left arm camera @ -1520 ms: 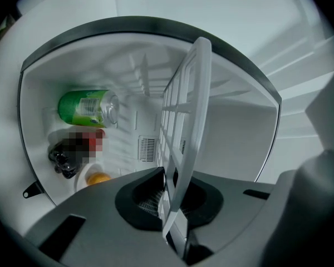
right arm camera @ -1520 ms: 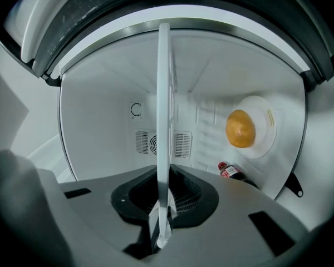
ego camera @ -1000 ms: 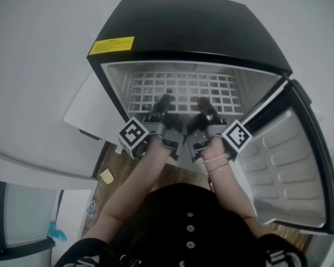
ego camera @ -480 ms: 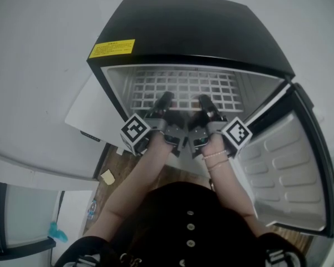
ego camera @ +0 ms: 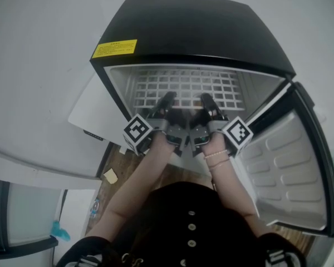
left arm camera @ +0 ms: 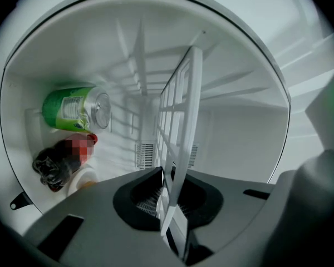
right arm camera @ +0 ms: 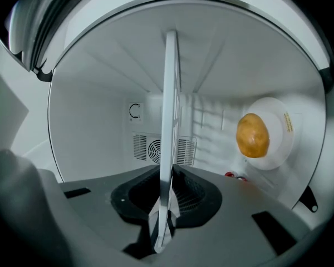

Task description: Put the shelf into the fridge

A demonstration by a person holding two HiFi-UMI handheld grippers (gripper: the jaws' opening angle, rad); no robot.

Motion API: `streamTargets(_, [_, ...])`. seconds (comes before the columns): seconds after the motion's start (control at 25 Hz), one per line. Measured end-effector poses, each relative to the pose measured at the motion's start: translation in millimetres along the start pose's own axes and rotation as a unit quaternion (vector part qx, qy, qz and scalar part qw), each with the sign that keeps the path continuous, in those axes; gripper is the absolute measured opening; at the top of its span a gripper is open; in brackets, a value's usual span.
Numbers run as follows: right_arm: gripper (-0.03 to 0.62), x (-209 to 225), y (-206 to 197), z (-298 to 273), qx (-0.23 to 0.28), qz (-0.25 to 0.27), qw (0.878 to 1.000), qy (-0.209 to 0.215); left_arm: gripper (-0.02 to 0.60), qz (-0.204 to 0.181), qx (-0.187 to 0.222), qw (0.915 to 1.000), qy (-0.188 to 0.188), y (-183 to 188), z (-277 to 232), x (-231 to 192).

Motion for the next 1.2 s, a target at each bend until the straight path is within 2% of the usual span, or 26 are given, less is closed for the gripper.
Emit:
streamTargets(0.16, [0.041,-0.8,-1.8,7.5,-0.001,0.000,1.000,0.002,0.035,-0.009,-0.006,0.9999,0.005,-1.8,7.0,-0.5])
streamTargets(0.28, [0.073,-3.5,-4.2,14.7,0.003,0.001,1.000,0.009,0.038,-0.026,-0.009,0.9996,0.004,-3.7,12.0,4.6])
streamTargets(0.64, [0.083,-11.1,-28.2,41.6,0.004,0.004,1.000,0.015,0.084,-0.046,-0.029,0.9983,0.019,-26.8,35.1,12.5])
streamTargets(0.76, [0.083,-16.7,-38.0,50.6,-0.001,0.020,1.000,0.016,0.087,-0.045,-0.033,0.9983,0.018,-33.3,44.9,16.7])
streamTargets(1.08, [0.081,-35.3,-55.4,71.9,-0.009,0.071,0.997,0.014,0.084,-0.087,-0.064,0.9941,0.000,-50.4,64.1,39.2])
streamTargets(1.2, [0.080,-47.0,-61.7,75.8,-0.019,0.106,0.994,0.018,0.062,-0.104,-0.078,0.9915,-0.004,-55.9,69.1,43.9])
Point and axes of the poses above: the fingertips, and each gripper's own axes: z backward along the fingers, x to its right, y out of its top, the point moved 1 cm from there along z, backward along the fingers, and after that the axes turned 12 degrees about -x, right-handed, at the moved point
